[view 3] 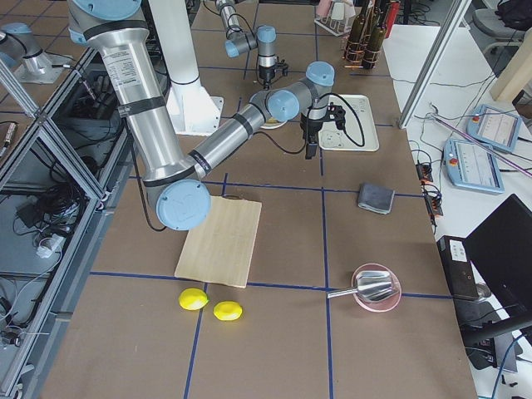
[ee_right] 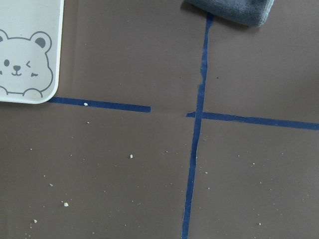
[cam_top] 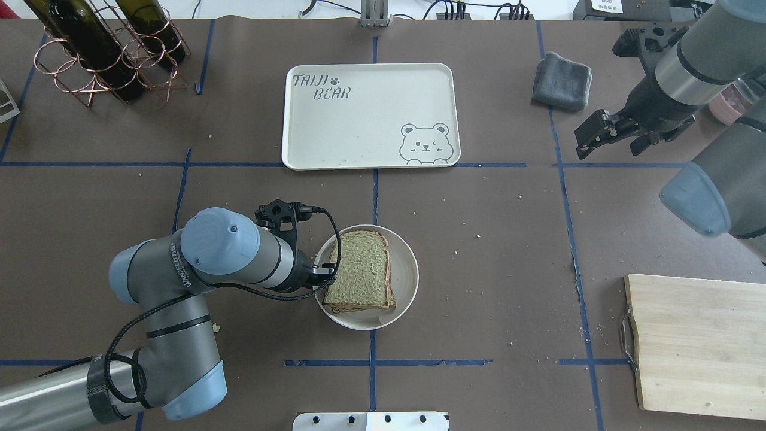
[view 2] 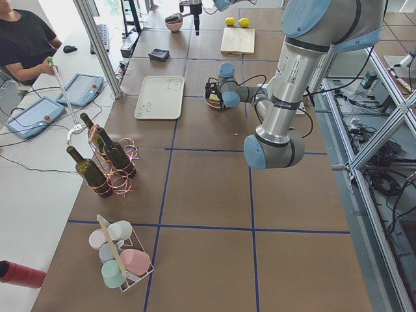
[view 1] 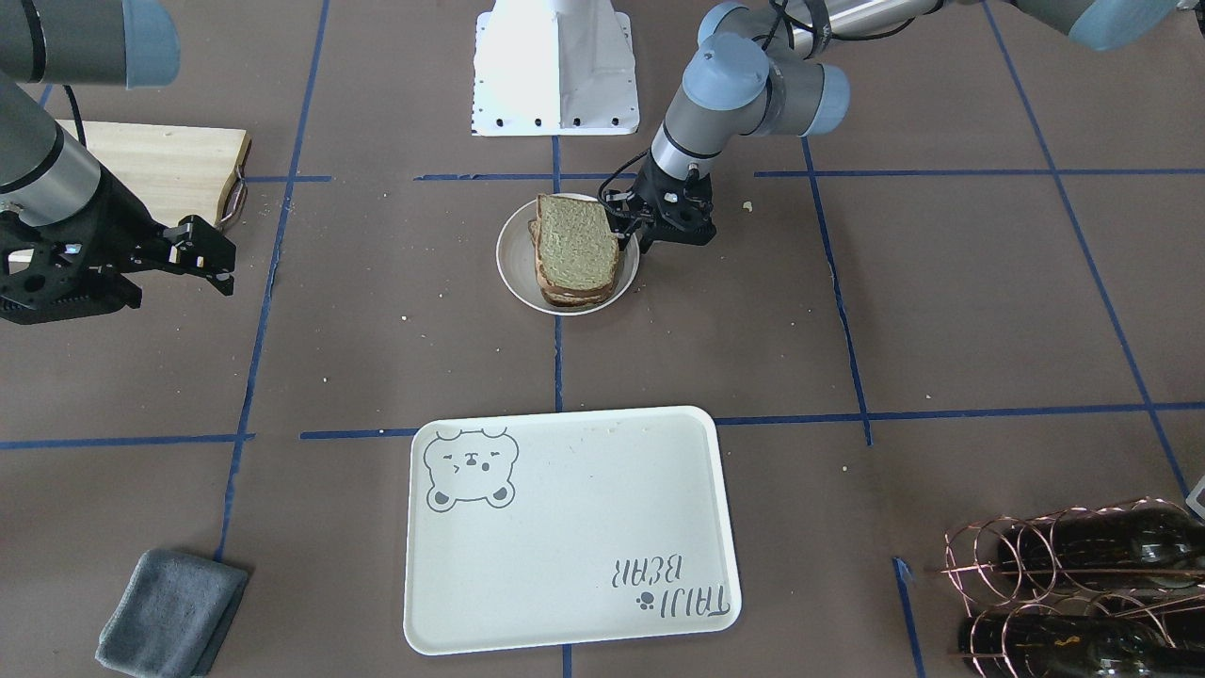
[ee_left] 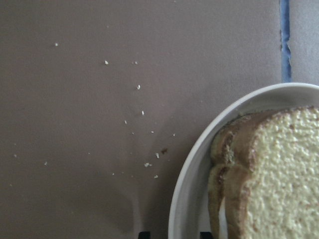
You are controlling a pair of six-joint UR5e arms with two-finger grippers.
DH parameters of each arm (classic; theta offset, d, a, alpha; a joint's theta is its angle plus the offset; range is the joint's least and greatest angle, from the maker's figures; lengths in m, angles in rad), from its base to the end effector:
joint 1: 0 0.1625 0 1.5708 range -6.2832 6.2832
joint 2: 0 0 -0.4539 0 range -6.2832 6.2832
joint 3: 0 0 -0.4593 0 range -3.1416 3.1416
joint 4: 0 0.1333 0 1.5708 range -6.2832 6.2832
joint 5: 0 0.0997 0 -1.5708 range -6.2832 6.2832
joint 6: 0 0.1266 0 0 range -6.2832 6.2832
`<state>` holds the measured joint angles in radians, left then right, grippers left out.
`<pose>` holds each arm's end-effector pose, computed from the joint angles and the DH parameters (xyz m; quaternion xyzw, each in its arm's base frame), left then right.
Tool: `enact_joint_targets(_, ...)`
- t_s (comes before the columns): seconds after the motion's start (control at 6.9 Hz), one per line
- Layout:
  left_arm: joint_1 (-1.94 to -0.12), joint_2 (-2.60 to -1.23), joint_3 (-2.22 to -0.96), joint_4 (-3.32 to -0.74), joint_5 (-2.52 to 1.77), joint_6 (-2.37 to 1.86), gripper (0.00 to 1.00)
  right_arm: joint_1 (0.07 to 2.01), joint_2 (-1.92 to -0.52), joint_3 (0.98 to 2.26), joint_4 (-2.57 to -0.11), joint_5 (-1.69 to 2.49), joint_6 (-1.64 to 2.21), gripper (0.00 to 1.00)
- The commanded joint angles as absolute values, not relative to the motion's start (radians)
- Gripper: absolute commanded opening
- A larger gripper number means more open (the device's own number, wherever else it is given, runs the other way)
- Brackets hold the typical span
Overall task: Make sandwich and place on tray
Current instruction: 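Grasp the plate rim with the left gripper and carry it onto the tray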
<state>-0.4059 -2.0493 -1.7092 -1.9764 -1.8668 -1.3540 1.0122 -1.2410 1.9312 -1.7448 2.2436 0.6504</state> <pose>0.6409 -0.3803 0.2777 0.0258 0.5001 -0.0096 0.8656 -0.2913 -0.5688 0.3364 0.0168 -0.3995 -0.0423 0.9156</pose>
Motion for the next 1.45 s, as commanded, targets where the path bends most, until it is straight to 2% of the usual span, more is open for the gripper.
enact_joint_targets(0.0,-0.405,-2.057,-1.706,-1.976,-1.867,-1.361,0.09,1.022,-1.241,1.931,-1.746,2.250,0.650,1.00)
enact_joint_targets(0.14,-0.405,-2.056,-1.712,-1.976,-1.867,-1.361,0.00,1.025,-1.244,1.931,-1.746,2.252,0.650,1.00)
enact_joint_targets(0.58,-0.435,-2.056,-1.730,-2.032,-1.879,-1.361,0.00,1.061,-1.247,1.931,-1.750,2.253,0.649,1.00)
enact_joint_targets(0.87,-0.518,-2.063,-1.744,-2.060,-1.992,-1.412,0.00,1.109,-1.299,1.924,-1.761,2.250,0.524,1.00)
enact_joint_targets(1.3,-0.624,-2.144,-1.650,-2.063,-2.014,-1.613,0.00,1.244,-1.345,1.808,-1.763,2.252,0.205,1.00)
